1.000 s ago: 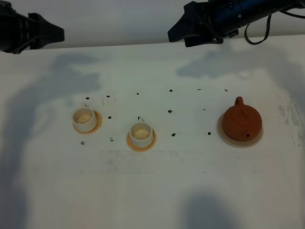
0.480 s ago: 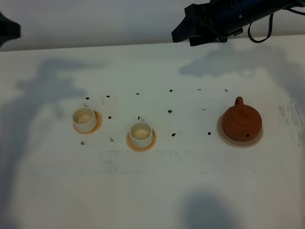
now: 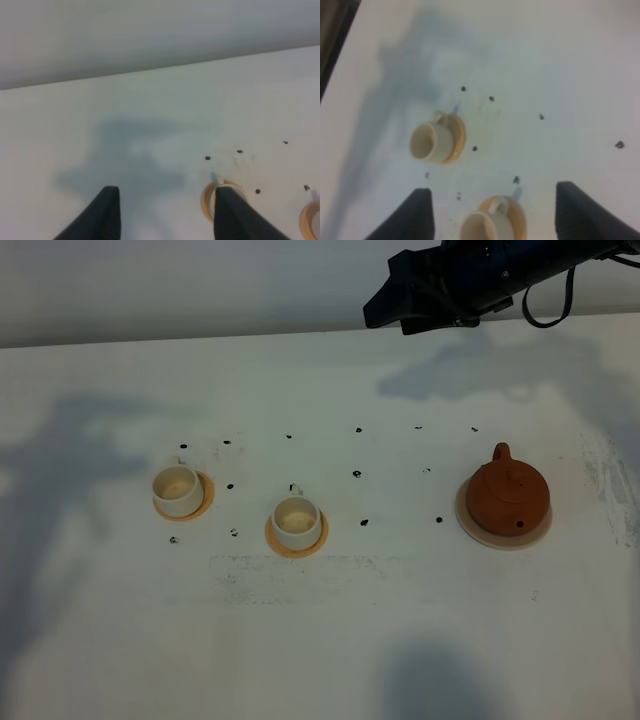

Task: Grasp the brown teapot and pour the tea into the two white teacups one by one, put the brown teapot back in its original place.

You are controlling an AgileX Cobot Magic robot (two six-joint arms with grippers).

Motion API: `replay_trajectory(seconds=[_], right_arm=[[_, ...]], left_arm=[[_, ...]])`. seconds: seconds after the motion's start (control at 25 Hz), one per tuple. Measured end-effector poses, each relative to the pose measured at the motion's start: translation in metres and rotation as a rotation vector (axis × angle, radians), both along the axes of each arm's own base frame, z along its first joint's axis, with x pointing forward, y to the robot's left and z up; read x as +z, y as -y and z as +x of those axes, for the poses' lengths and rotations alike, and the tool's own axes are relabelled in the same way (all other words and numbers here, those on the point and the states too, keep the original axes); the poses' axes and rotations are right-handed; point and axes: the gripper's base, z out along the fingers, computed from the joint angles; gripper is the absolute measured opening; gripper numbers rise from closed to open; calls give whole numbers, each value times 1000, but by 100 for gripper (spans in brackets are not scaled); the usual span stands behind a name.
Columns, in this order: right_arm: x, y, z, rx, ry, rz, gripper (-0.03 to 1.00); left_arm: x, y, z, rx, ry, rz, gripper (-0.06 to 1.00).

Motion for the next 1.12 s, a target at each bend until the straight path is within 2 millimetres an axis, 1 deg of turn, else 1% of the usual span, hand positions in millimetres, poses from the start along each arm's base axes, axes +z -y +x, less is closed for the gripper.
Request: replay_trajectory(seconds=[0.12, 0.32, 0.56, 0.68, 0.8, 0.96, 1.12], right_arm=[[-3, 3, 0, 5, 8, -46, 53], [-10, 10, 0, 0, 3, -168, 53], [-17, 19, -1, -27, -34, -280, 53], [-19, 23, -2, -36, -52, -334, 53], [-23, 25, -3, -46, -62, -423, 53], [-26, 22, -5, -46, -61, -508, 53], [-27, 17, -7, -44, -54, -566, 53]], left_arm=[[0, -1, -22, 22, 16, 2, 43], [-15, -4, -62, 72, 17, 20, 43], [-25, -8, -115, 142, 74, 34, 43], [-33, -9, -142, 157, 83, 40, 43], [-46, -10, -162, 178, 70, 45, 42], [-57, -10, -187, 198, 69, 33, 40], [-68, -9, -203, 198, 77, 18, 39]])
